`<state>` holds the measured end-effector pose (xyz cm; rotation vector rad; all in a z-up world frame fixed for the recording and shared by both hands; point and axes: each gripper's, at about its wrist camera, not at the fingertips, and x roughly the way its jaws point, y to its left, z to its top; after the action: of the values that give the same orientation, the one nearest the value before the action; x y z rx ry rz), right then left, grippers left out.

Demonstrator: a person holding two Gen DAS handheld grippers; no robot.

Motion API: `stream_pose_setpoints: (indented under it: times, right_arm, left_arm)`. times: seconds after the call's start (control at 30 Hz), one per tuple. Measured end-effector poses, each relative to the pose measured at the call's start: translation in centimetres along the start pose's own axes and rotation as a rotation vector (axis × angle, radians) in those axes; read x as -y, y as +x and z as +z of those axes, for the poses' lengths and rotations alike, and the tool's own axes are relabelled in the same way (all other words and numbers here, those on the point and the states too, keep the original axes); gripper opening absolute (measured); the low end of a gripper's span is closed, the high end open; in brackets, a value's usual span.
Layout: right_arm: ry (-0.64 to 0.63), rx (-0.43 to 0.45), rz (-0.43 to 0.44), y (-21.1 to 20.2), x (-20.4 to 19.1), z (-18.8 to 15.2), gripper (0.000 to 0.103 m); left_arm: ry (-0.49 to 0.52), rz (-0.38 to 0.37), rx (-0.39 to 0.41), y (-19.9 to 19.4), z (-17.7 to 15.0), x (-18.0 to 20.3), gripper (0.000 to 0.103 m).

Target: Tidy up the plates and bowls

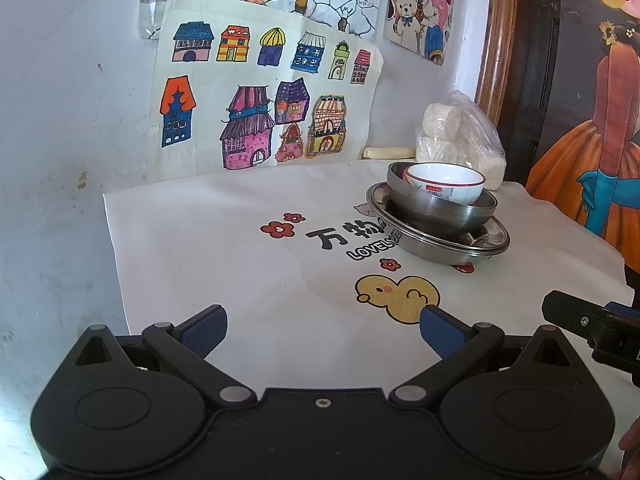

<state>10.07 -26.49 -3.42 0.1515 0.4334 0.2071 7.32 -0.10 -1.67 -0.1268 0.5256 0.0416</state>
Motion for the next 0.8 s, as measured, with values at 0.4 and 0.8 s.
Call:
stream_pose_setpoints:
  times: [0.4,0.8]
  right_arm:
    - [0.001,0.001,0.0,0.05,-0.06,0.0,0.103]
    - [0.001,0.0,-0.001,0.03,-0.04,0.0,0.103]
  left_arm:
    - [0.002,0.006,-0.006,0.1,0.04,0.1,0.102]
    - [0.002,0.006,-0.007,0.12,0.04,0.12,0.102]
